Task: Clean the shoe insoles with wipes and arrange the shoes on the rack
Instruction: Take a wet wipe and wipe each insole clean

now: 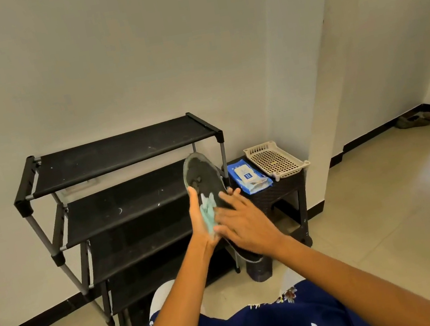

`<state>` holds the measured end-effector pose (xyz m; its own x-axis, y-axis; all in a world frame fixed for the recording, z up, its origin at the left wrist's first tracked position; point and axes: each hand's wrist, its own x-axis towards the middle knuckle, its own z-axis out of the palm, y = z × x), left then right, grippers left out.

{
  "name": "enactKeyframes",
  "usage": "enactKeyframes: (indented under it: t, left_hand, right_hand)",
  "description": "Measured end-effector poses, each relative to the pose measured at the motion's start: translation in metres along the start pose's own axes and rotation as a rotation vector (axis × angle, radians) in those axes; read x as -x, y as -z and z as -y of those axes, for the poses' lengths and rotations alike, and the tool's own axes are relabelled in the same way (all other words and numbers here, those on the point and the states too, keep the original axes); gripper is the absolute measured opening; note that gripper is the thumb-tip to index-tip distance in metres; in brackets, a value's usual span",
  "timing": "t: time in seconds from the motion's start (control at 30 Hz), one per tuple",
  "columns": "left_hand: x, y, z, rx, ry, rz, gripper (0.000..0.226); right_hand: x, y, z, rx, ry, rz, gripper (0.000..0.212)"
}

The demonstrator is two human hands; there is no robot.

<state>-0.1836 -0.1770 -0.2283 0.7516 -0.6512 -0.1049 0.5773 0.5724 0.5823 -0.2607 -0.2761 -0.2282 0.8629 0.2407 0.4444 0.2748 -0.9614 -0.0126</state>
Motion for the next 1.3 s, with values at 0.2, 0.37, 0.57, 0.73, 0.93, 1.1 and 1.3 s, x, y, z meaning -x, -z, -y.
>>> enactKeyframes:
  t: [0.2, 0.37, 0.57, 0.73, 0.93, 1.1, 1.3]
  left_hand:
    - [-0.004, 0.008, 0.008, -0.005, 0.026, -0.061, 0.074]
    - [0.005, -0.001, 0.011, -0.068, 0.002, -0.014, 0.069]
    - [0.002, 0.01, 0.006, -0.034, -0.074, -0.066, 0.074]
    - [0.003, 0.017, 0.009, -0.026, -0.017, -0.05, 0.074]
    - [0.003, 0.011, 0.004, -0.016, -0.046, -0.049, 0.07]
    - [0.006, 0.01, 0.008, -0.029, 0.011, -0.007, 0.071]
    - [0.007, 0.012, 0.006, -0.021, -0.065, -0.033, 0.069]
  right_hand:
    - [-0.014, 0.009, -0.017, -0.1, -0.092, -0.176, 0.021]
    - [-0.04, 0.018, -0.031, -0.37, -0.441, -0.211, 0.023]
    - [-0.015, -0.008, 0.019, -0.213, -0.173, -0.182, 0.035]
    - [-0.006, -0.006, 0.001, -0.007, -0.151, -0.021, 0.042]
    - [-0.006, -0.001, 0.006, -0.127, -0.09, 0.08, 0.057]
    - [-0.005, -0.004, -0.008, 0.023, -0.141, 0.057, 0.06]
    - [-0.012, -0.007, 0.014, -0.153, -0.145, 0.022, 0.054]
